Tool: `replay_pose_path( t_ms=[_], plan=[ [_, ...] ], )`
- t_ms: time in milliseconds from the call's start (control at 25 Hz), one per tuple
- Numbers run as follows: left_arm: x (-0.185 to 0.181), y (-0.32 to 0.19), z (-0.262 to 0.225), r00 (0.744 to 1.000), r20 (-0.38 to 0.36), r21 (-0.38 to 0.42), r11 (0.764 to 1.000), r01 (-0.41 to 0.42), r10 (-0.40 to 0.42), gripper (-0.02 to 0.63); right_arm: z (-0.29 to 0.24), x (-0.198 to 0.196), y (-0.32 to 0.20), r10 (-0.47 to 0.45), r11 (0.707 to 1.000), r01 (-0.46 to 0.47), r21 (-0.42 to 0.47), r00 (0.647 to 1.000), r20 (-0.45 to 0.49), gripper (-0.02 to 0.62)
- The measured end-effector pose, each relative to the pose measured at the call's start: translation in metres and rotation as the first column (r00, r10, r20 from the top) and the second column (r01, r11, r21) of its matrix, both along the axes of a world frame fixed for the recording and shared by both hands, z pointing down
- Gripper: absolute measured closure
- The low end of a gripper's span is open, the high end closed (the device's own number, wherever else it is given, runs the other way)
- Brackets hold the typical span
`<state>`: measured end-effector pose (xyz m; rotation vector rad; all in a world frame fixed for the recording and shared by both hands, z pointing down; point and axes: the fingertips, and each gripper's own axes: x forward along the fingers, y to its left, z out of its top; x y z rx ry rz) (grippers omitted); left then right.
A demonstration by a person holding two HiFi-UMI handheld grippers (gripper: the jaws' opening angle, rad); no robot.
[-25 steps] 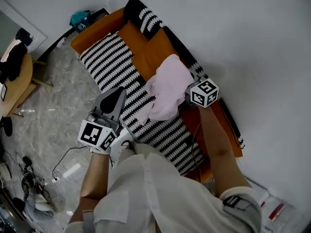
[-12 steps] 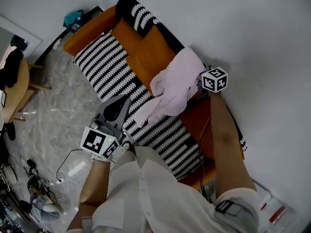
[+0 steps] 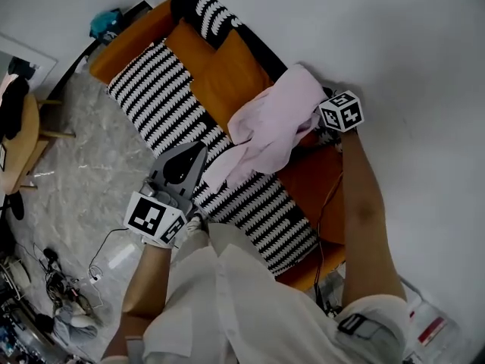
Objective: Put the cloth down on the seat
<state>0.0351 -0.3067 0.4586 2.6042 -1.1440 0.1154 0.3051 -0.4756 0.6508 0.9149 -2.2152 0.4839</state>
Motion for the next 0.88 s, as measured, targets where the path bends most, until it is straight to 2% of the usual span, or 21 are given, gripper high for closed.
replay_pose_path(
  t_ms=[240, 600, 680, 720, 800, 880],
  plan=[
    [0.018, -0.005, -0.004, 0.999, -0.013, 0.015, 0.999, -0.036, 0.037, 0.580, -0.014, 0.034, 0.018, 0.013, 0.998, -0.021, -0.059, 0.992, -0.126, 0.419],
    [0.026, -0.004, -0.025, 0.997, -0.032, 0.049, 0.997, -0.063, 0.065, 0.581, -0.071, 0.062, 0.050, 0.051, 0.999, -0.050, 0.007, 0.979, -0.200, 0.420],
    [0.025, -0.003, -0.032, 0.997, -0.040, 0.061, 0.996, -0.061, 0.064, 0.580, -0.104, 0.071, 0.047, 0.127, 0.990, -0.117, 0.073, 0.979, -0.157, 0.435],
    [0.024, -0.002, -0.035, 0.997, -0.045, 0.066, 0.996, -0.057, 0.060, 0.580, -0.125, 0.074, 0.046, 0.176, 0.979, -0.164, 0.119, 0.979, -0.099, 0.444],
    [0.019, 0.001, -0.041, 0.997, -0.056, 0.073, 0.996, -0.045, 0.049, 0.580, -0.172, 0.074, 0.046, 0.255, 0.944, -0.264, 0.200, 0.964, 0.070, 0.464],
    [0.013, 0.004, -0.048, 0.997, -0.063, 0.080, 0.996, -0.036, 0.041, 0.580, -0.214, 0.066, 0.055, 0.283, 0.906, -0.338, 0.256, 0.932, 0.228, 0.479]
  ],
)
